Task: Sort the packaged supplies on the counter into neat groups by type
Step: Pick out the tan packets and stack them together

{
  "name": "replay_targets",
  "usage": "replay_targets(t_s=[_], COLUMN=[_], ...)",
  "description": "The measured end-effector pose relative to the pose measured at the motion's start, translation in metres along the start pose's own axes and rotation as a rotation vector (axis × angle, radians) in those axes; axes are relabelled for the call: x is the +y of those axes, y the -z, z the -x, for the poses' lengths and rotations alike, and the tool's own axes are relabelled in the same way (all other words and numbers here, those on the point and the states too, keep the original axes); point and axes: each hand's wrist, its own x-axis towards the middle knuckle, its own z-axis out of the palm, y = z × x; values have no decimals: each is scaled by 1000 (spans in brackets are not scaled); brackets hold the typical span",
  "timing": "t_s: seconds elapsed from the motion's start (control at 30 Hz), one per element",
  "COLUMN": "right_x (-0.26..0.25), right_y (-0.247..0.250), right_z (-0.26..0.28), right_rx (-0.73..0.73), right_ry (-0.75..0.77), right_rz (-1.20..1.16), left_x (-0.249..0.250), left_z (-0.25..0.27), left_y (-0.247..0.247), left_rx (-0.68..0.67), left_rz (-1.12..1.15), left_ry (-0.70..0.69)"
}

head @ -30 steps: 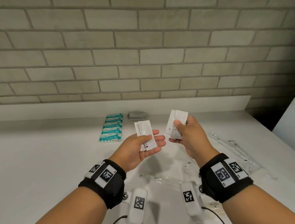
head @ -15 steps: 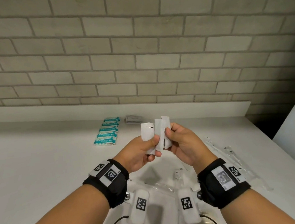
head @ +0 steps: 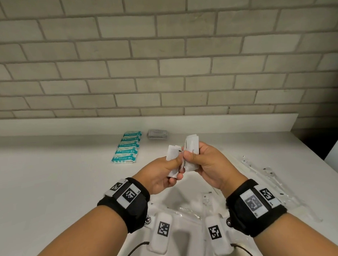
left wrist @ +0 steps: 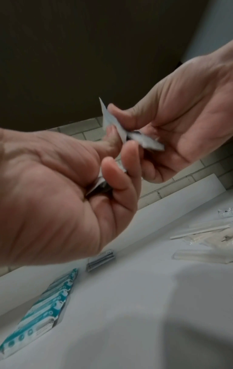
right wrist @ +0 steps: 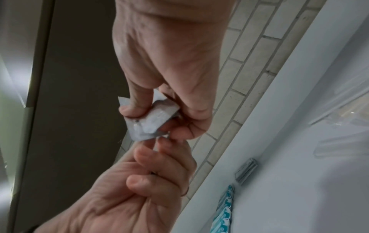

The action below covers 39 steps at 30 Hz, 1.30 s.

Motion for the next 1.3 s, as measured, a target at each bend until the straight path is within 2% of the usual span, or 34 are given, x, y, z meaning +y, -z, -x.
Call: replay_targets(t_s=[0.17,0.3,0.5,0.57,0.7,0.77,0.83,0.9,0.97,1.13,1.3], right_x=[2,-1,6,8,-8,-16,-18,-11,-3,-4,-1], right_y=[5,18,-3,-11,-6,-4,-7,-10,-9,-8,-29], right_z=[-8,-14,-11,-11,-16,-18,-17,-12,-6,-3,-13], right_rx=[165,251,136,157,274,241,148,36,15,160,156], right_ry=[55,15,-96,-91,123,225,258,235,151,-50,-84], right_rz=[92,83,145,190,263,397,611,760,793,578,585], left_x=[4,0,-2,-5,-7,-5,-1,3,6,5,4], left_z=[2,2,0,-1,-1,-3,-4,-3,-3,-4,1], left_y=[9,20,18,18,25,28,29,30,30,36,19], left_rx=[50,33,116,114,121,129,116,113,151,304,184], left_rz=[21,18,-95,-94,-29,59,155,219,215,140,99], left_ry=[-73,-134,-202,-201,-152,-119,-113,-138,-179,-205,-247])
